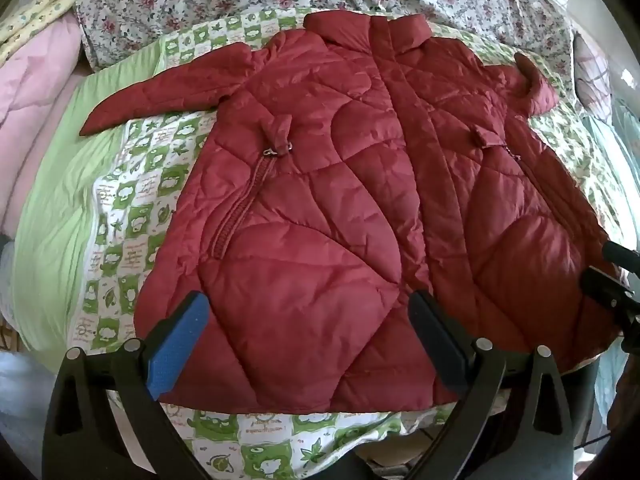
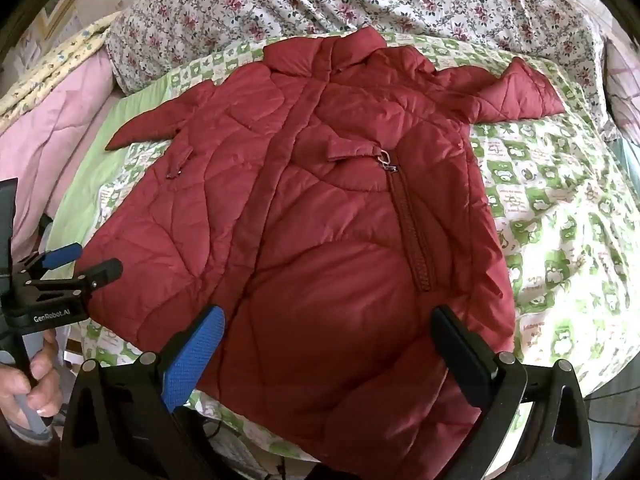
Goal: Fold large clothes
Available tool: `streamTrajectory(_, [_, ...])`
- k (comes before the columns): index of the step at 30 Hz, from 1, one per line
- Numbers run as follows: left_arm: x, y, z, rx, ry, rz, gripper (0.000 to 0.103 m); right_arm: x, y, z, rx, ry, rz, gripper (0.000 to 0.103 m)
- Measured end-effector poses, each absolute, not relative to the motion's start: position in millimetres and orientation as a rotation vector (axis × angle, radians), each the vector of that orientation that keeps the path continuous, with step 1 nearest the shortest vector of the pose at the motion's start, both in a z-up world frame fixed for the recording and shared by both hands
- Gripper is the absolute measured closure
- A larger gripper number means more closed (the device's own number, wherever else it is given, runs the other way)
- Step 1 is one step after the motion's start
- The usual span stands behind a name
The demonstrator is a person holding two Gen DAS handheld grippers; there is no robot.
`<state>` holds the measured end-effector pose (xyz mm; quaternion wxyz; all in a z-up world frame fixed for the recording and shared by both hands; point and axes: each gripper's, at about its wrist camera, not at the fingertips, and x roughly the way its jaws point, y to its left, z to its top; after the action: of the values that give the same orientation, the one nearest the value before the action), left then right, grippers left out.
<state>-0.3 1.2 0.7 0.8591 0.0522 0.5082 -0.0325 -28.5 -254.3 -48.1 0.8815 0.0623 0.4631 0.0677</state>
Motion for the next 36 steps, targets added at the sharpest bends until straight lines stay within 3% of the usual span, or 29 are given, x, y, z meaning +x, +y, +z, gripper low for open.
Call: streamTrajectory(36, [0.6, -5.0, -3.9, 0.125, 1.01, -0.073, 0.003, -28.2, -253.4, -43.1, 0.133, 0.964, 0.147, 0.0])
